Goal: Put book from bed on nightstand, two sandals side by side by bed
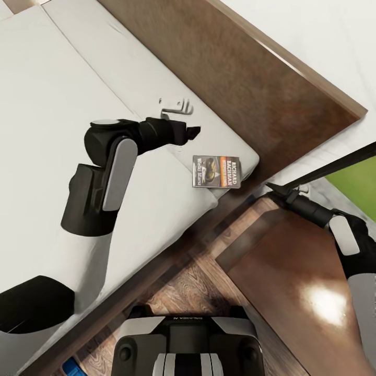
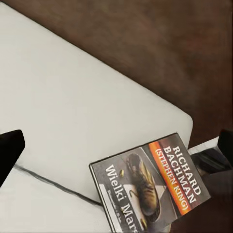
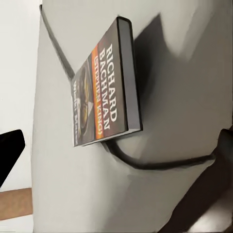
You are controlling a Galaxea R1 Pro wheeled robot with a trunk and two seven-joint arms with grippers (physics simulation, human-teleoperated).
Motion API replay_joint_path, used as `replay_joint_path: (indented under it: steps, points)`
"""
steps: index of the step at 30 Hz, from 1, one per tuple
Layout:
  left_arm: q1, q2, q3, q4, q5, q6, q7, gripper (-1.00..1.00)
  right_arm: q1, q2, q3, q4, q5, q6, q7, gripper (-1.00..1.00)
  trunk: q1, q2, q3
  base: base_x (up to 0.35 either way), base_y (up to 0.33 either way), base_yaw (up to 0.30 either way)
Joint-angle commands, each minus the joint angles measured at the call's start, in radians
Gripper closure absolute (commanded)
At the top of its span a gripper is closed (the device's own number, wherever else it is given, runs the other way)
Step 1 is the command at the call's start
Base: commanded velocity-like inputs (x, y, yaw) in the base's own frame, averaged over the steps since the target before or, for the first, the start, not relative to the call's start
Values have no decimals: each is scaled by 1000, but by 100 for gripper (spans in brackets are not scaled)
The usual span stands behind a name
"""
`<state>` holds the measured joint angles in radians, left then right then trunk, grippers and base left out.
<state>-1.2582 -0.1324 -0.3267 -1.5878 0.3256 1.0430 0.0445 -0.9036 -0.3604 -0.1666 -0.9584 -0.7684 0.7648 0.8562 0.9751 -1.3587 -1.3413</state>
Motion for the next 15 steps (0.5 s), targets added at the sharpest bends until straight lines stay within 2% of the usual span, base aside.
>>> replay_joint_path:
  steps: [1,6,9,15]
  points:
    - [-7,0,0,0,5,4,4,-100,-6,0,3,6,-1,5,1,-100,0,0,0,0,0,0]
    - [-37,-7,0,1,7,4,2,-100,-44,1,27,66,-1,1,3,-100,0,0,0,0,0,0]
    - [-59,-9,0,1,8,4,2,-100,-81,4,47,135,1,-4,6,-100,0,0,0,0,0,0]
    - [-66,-10,2,1,8,4,3,-100,-109,9,72,201,1,-18,10,-100,0,0,0,0,0,0]
